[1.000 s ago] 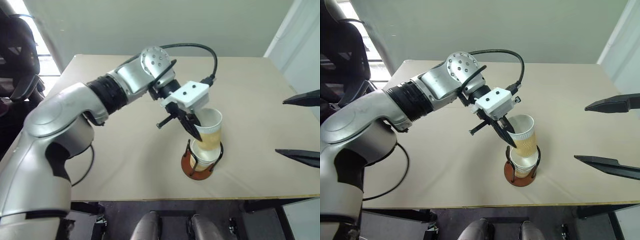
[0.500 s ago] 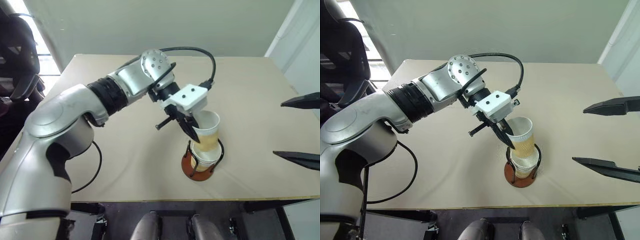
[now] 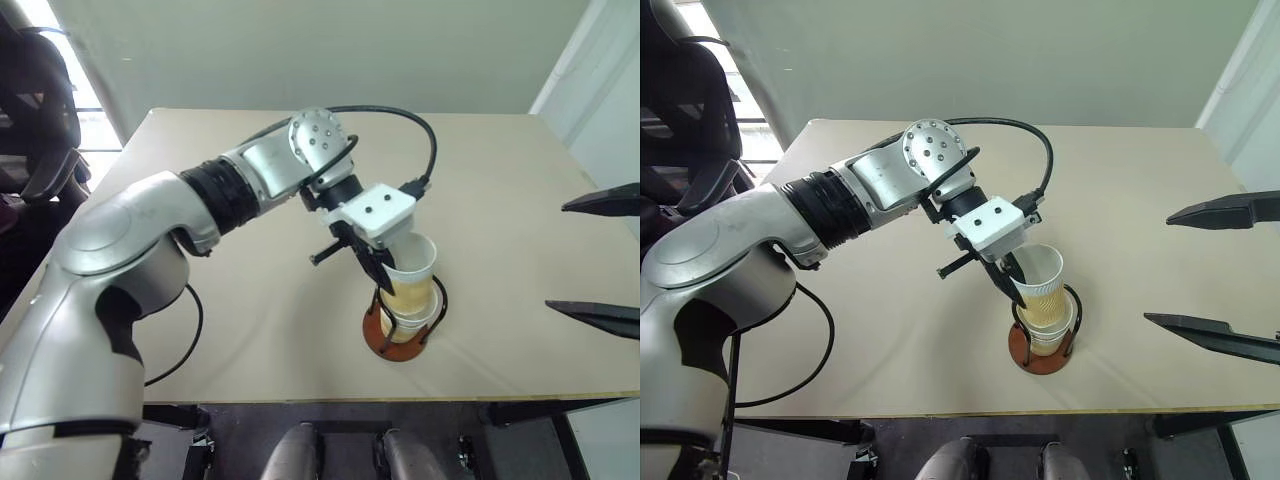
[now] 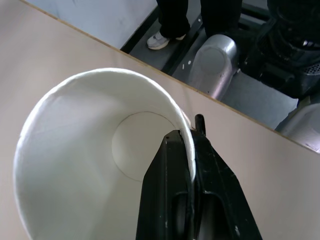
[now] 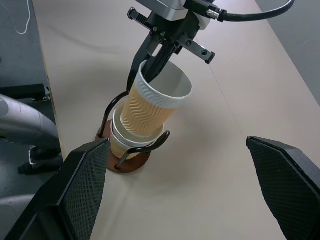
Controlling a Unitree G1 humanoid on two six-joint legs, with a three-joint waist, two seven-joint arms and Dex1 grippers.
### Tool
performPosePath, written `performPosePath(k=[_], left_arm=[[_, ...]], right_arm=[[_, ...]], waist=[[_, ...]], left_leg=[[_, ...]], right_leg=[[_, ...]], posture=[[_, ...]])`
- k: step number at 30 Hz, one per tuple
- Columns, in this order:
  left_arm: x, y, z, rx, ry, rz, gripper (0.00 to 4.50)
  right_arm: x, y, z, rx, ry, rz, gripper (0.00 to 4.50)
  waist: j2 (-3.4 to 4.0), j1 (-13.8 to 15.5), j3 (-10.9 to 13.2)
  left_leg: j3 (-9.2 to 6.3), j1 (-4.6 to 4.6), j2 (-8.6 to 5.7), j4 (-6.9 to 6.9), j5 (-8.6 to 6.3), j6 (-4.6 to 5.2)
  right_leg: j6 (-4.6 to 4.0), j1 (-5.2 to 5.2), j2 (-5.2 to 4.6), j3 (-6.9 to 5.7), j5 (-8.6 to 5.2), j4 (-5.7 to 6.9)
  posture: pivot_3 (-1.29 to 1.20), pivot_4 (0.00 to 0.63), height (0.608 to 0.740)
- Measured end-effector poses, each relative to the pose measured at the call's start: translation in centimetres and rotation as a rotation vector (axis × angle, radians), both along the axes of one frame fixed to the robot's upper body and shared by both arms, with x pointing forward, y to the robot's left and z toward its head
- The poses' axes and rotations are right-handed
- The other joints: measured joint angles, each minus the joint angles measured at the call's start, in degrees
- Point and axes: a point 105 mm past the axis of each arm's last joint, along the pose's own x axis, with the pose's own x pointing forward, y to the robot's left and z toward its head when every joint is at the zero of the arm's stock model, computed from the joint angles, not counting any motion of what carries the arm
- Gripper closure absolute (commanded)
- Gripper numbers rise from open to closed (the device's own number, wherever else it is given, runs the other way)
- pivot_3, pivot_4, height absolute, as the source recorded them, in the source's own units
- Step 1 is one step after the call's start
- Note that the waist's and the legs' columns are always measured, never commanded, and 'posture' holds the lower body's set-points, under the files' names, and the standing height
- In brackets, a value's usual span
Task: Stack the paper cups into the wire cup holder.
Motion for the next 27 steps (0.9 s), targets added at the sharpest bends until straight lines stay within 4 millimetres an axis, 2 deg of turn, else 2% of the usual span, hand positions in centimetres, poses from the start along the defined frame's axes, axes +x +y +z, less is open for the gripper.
performPosePath(k=[9, 10, 15, 18, 19, 22, 24, 25, 27], left_arm=[[0.6, -0.5, -0.4, -0.018, 0.002, 0.023, 0.23], [0.7, -0.7, -0.3, -0.026, 0.002, 0.027, 0.03], [1.3, -0.7, 0.7, -0.084, -0.001, 0.067, 0.03], [2.4, -0.1, 3.2, -0.211, 0.047, 0.172, 0.03], [2.8, 0.6, 4.2, -0.249, 0.057, 0.211, 0.03], [4.6, 4.8, 6.8, -0.385, 0.087, 0.401, 0.03], [5.7, 9.1, 6.6, -0.434, 0.135, 0.568, 0.03], [6.0, 11.3, 5.9, -0.438, 0.165, 0.653, 0.03], [5.0, 16.2, 4.0, -0.462, 0.246, 0.814, 0.03]], right_arm=[[0.0, 0.0, 0.1, -0.003, -0.012, 0.003, 0.00], [0.0, 0.1, 0.1, -0.004, -0.015, 0.006, 0.00], [0.5, 0.1, 0.2, -0.002, -0.025, 0.036, 0.00], [1.5, -0.1, -0.4, 0.007, -0.008, 0.050, 0.00], [2.0, -0.3, -0.7, 0.013, 0.005, 0.045, 0.00], [3.8, -1.7, -2.2, 0.043, 0.041, 0.001, 0.00], [4.8, -2.8, -3.1, 0.076, 0.067, -0.030, 0.00], [5.3, -3.4, -3.5, 0.094, 0.078, -0.047, 0.00], [6.0, -4.7, -4.3, 0.115, 0.109, -0.065, 0.00]], waist=[[0.00, 0.03, 0.00], [0.00, 0.04, 0.00], [0.01, -0.03, -0.01], [-0.01, -0.08, 0.01], [0.03, -0.14, -0.01], [0.16, -0.72, -0.10], [0.40, -1.17, -0.17], [0.43, -1.29, -0.17], [0.45, -1.63, -0.18]], left_leg=[[0.01, 0.00, 0.00, 0.00, -0.01, 0.01], [0.01, 0.00, -0.01, 0.00, -0.01, 0.01], [0.02, 0.02, 0.00, 0.01, -0.01, 0.01], [0.03, 0.00, 0.01, 0.01, 0.05, 0.01], [0.03, 0.01, 0.00, 0.01, 0.08, 0.00], [0.05, 0.13, 0.01, 0.00, 0.25, -0.07], [0.05, 0.14, 0.02, -0.05, 0.41, -0.27], [0.12, 0.14, 0.02, -0.07, 0.63, -0.60], [0.12, 0.14, 0.07, -0.25, 0.73, -0.74]], right_leg=[[0.01, 0.00, 0.00, -0.01, 0.01, 0.00], [0.02, 0.00, 0.01, -0.02, 0.01, 0.00], [0.04, 0.00, 0.02, 0.00, 0.02, 0.01], [0.06, -0.03, 0.04, -0.01, 0.03, 0.03], [0.06, -0.03, 0.05, -0.01, 0.04, 0.03], [0.06, 0.00, 0.11, 0.04, 0.03, 0.05], [0.06, -0.05, 0.13, 0.10, 0.03, 0.09], [0.05, -0.10, 0.20, 0.07, 0.03, 0.14], [0.03, -0.19, 0.21, 0.15, 0.01, 0.12]], posture=[[0.00, 0.150, 0.740], [0.00, 0.150, 0.740], [0.00, 0.150, 0.740], [0.00, 0.150, 0.740], [0.00, 0.150, 0.740], [0.00, 0.150, 0.740], [0.00, 0.150, 0.740], [0.00, 0.150, 0.740], [0.00, 0.150, 0.740]])
